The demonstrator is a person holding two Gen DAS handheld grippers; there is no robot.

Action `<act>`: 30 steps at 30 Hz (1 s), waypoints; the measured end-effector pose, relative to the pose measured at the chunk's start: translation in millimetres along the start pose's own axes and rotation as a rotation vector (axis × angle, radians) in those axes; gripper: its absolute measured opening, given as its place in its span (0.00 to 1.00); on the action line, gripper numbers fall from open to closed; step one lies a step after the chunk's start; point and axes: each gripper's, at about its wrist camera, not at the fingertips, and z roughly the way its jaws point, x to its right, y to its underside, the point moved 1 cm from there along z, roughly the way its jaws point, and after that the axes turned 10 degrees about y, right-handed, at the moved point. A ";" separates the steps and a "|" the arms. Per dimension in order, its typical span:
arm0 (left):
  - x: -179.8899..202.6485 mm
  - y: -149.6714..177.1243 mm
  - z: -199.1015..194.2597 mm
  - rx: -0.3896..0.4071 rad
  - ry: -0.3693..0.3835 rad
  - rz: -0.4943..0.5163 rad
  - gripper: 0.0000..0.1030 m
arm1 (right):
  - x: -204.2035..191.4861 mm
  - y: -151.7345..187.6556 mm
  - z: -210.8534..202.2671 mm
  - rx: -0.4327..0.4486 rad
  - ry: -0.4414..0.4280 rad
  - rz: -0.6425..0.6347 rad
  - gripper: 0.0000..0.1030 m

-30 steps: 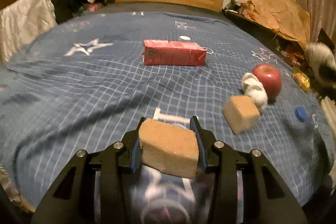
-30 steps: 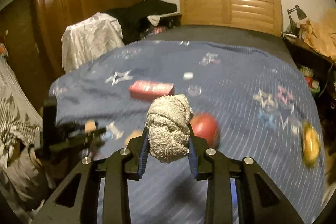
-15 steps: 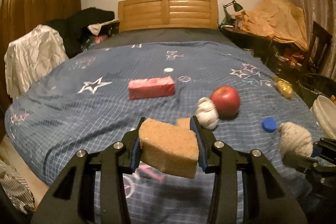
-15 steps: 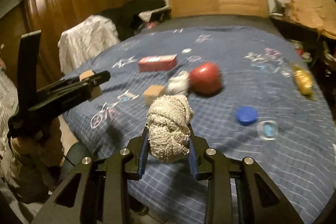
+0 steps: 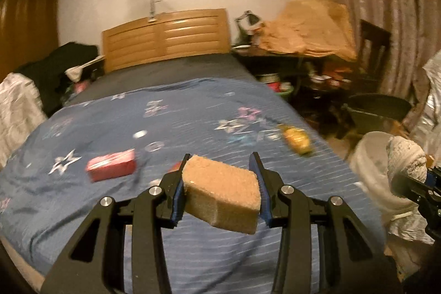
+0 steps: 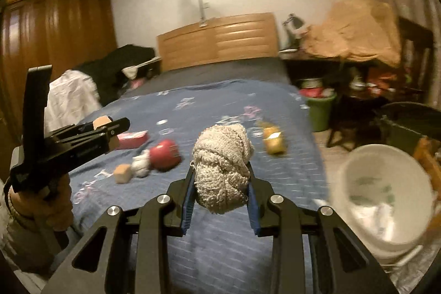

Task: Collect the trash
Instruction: 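Lift both held items and carry them toward the white bucket, then open the right tool over the bucket to drop the knitted ball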

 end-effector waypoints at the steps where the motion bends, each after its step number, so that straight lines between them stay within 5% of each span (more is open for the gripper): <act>1: 12.9 -3.8 5.0 0.000 0.018 0.015 0.39 | 12.1 -0.6 -5.3 0.005 0.021 0.004 0.32; 17: 184.2 -32.7 75.9 -0.017 0.210 0.217 0.39 | 201.5 9.6 -56.9 -0.004 0.301 0.131 0.33; 30: 261.6 -29.4 125.6 -0.074 0.295 0.310 0.39 | 287.9 25.4 -28.1 -0.061 0.366 0.229 0.33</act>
